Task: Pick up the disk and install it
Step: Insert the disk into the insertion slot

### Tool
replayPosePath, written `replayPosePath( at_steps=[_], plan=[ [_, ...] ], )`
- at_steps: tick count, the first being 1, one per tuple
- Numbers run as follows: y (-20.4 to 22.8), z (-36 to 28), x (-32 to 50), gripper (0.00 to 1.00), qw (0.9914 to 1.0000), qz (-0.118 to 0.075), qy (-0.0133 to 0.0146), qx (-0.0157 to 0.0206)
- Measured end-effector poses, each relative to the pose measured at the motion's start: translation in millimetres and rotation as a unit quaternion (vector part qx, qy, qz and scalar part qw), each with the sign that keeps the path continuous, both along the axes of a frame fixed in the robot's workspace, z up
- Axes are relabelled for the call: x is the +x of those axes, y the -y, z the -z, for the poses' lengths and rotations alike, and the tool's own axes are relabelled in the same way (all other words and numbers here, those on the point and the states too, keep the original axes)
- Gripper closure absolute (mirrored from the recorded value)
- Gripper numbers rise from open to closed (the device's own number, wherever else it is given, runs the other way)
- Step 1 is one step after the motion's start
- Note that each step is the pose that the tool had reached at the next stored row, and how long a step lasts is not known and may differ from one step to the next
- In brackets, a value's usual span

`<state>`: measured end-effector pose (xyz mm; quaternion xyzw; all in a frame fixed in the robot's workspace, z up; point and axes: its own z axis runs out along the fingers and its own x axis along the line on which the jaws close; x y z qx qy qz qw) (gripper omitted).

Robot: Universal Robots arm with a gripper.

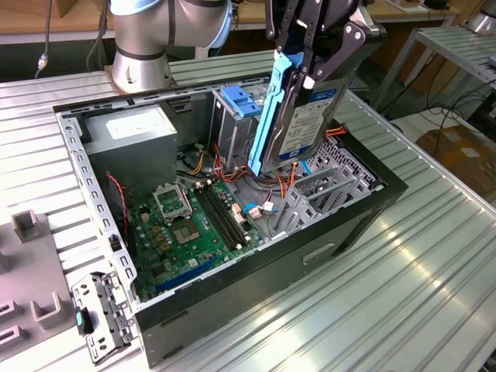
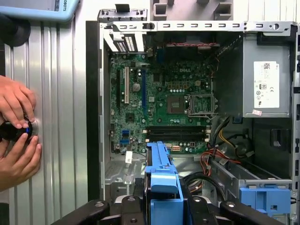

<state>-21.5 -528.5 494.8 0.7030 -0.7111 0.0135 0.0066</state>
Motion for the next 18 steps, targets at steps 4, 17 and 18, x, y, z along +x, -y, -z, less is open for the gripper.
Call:
replayPosePath(
  at_steps=[4, 17, 18],
  plan=[
    [1.6, 0.3, 7.0, 0.63, 1.00000, 0.000, -0.0001, -0.0003],
    [17.8, 13.7, 48.8, 0.63, 0.99999, 0.000, 0.0000, -0.0032],
    [17.9, 15.9, 54.9, 0.63, 0.99999, 0.000, 0.0000, -0.0036]
  ],
)
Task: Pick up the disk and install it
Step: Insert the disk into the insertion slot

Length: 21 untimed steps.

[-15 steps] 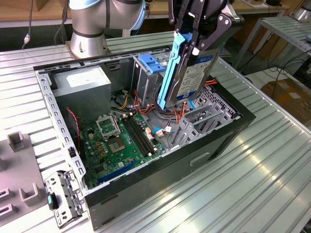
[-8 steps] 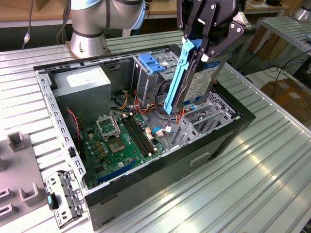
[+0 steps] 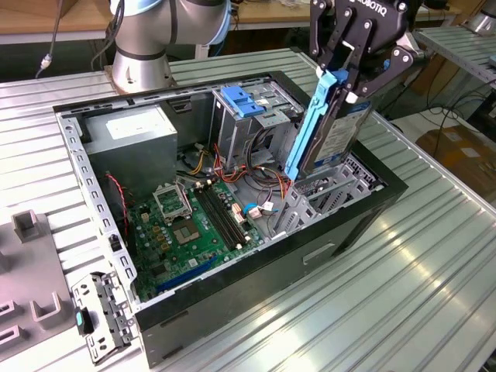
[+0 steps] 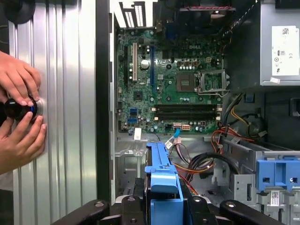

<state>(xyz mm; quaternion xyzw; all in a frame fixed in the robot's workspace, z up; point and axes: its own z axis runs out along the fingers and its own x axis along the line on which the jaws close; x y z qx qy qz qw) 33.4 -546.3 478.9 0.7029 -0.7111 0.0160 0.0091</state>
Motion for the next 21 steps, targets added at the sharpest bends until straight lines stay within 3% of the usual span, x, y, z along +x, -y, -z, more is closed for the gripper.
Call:
replayPosePath(
  at_steps=[2, 5, 9, 14, 21],
  plan=[
    [0.0, 2.7, 7.3, 0.63, 1.00000, 0.000, 0.0000, -0.0006],
    [0.2, 12.4, 20.4, 0.63, 1.00000, 0.000, 0.0001, -0.0018],
    [0.4, 20.1, 22.7, 0.63, 1.00000, 0.000, 0.0001, -0.0018],
    [3.6, 24.1, 22.8, 0.63, 1.00000, 0.000, 0.0001, -0.0018],
    [5.0, 29.6, 22.8, 0.63, 0.99999, 0.004, 0.0001, -0.0020]
  ],
)
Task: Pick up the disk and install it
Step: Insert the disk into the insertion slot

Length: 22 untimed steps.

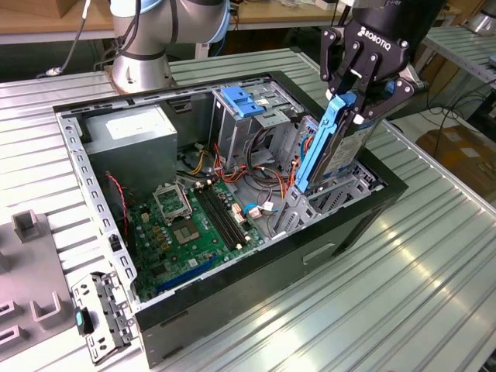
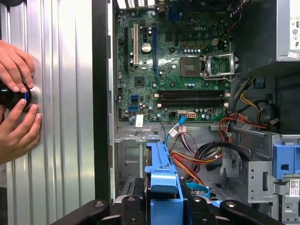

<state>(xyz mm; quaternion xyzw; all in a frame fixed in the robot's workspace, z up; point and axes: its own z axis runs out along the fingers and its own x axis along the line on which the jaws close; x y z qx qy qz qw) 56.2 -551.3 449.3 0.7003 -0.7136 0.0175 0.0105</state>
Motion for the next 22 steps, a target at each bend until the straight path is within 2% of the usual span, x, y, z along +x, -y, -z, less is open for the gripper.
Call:
replayPosePath(
  at_steps=[11, 19, 22],
  plan=[
    [0.5, 6.9, 0.0, 0.63, 1.00000, 0.000, 0.0000, 0.0000],
    [1.0, 21.6, 0.0, 0.63, 1.00000, 0.000, 0.0000, 0.0000],
    [1.4, 29.9, 0.0, 0.63, 1.00000, 0.000, 0.0000, 0.0000]
  ],
)
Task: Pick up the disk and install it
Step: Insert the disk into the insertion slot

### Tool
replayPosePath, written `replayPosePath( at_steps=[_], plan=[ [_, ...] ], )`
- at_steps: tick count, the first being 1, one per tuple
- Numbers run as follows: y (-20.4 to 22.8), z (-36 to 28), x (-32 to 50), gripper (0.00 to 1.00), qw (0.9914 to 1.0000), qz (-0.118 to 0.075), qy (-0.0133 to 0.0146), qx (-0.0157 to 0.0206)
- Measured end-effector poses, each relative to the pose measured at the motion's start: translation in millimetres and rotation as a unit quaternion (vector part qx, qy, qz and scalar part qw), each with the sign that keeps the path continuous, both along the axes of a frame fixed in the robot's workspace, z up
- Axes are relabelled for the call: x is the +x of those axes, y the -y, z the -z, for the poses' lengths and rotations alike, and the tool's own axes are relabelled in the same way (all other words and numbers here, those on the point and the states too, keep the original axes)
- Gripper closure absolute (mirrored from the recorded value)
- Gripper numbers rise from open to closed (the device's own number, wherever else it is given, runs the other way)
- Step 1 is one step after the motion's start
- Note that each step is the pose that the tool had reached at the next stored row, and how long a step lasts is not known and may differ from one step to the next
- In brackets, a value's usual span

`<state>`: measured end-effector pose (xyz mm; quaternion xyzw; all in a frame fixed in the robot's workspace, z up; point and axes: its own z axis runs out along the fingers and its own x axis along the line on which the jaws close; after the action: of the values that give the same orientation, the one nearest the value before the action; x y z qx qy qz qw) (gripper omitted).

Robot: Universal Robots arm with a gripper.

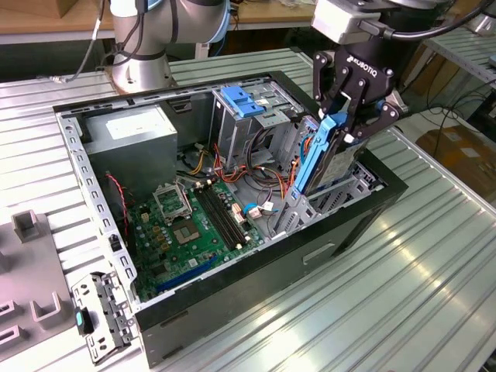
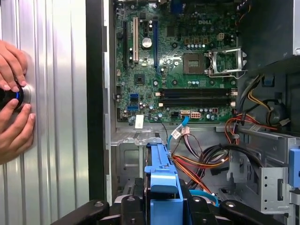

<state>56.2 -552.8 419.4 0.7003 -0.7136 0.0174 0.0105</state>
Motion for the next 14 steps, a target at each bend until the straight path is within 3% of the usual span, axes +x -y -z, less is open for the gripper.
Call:
replayPosePath(
  at_steps=[11, 14],
  plan=[
    [0.8, 21.2, 0.0, 0.63, 1.00000, 0.000, 0.0000, -0.0001],
    [1.4, 33.3, 0.0, 0.63, 1.00000, 0.000, 0.0000, 0.0000]
  ],
)
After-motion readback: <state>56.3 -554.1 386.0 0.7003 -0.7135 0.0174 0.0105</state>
